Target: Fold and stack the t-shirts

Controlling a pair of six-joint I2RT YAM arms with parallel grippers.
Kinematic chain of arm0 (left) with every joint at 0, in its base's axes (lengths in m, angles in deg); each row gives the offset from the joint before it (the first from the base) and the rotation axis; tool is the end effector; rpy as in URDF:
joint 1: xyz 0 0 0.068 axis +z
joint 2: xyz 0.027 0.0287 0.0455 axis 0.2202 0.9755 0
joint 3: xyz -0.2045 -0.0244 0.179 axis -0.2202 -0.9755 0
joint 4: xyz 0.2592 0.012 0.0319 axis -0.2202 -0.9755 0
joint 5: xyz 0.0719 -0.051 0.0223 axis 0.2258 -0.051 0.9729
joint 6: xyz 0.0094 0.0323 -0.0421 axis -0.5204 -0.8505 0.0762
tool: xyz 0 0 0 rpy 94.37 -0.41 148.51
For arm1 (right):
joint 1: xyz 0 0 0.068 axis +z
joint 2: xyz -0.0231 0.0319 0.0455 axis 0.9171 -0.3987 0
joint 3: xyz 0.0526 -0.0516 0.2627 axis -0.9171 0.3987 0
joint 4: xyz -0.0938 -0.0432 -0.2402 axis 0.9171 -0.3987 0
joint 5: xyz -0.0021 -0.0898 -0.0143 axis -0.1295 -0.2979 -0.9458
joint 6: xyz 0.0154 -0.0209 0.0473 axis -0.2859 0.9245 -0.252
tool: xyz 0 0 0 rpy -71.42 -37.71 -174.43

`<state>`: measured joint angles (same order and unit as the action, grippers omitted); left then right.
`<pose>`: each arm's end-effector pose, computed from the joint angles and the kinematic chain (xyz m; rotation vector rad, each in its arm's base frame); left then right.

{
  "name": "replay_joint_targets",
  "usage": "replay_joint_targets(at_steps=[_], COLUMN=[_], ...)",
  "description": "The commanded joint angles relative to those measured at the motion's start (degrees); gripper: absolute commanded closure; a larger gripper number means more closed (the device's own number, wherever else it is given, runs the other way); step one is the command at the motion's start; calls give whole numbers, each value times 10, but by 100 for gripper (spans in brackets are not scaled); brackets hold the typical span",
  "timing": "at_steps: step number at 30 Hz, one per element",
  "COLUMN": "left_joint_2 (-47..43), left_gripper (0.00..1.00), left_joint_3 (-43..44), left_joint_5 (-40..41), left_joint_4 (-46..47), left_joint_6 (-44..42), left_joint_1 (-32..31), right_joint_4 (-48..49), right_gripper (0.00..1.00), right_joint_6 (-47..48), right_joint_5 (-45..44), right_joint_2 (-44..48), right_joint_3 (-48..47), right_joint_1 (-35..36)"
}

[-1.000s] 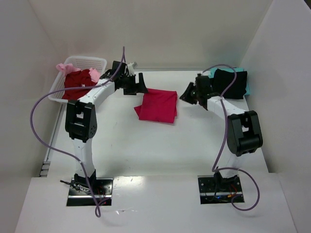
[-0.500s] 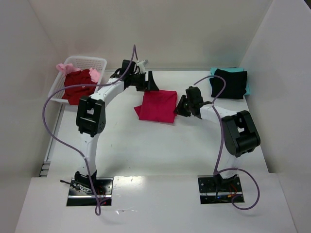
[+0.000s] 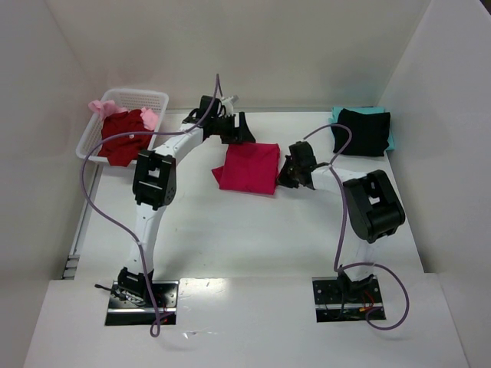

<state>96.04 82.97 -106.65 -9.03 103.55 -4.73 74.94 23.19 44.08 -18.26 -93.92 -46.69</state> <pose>0.5214 -0.1858 0.2026 0.2096 2.2617 -1.0996 0.3412 0.1263 0.1553 0.3929 2.4629 0.5655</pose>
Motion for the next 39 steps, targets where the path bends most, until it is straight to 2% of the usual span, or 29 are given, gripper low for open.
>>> replay_joint_targets(at_steps=[1,12,17,18,20,25,30,32,35,38,39], left_joint_2=[15,43,48,40,24,-58,-150,-179,-231,-257,-262], left_gripper=[15,15,9,6,3,0,0,0,0,12,25], left_joint_3=[21,28,70,81,104,85,-29,-113,-196,-283,-304], left_joint_5=[14,41,-6,-6,-12,-1,61,85,92,77,77], left_joint_4=[12,6,-15,-24,-47,-66,-73,-60,-18,25,52], left_joint_6=[4,9,0,-6,-22,-59,-81,-87,-87,-71,-63], left_joint_1=[-3,2,15,15,15,31,44,44,44,27,12], right_joint_4=[33,33,3,-13,-30,-72,-79,-74,-47,-15,-15], right_gripper=[91,92,92,91,82,69,64,68,81,94,96], right_joint_6=[-4,-16,-16,-16,-16,-9,27,43,49,54,54], right_joint_5=[-14,-8,-33,-41,-72,-79,-95,-88,-58,-22,-13], right_joint_2=[-8,-2,41,70,107,217,213,169,105,53,14], right_joint_3=[5,36,42,42,37,-1,-56,-86,-121,-157,-170], right_joint_1=[13,35,35,35,35,1,-5,-5,-5,-5,-5])
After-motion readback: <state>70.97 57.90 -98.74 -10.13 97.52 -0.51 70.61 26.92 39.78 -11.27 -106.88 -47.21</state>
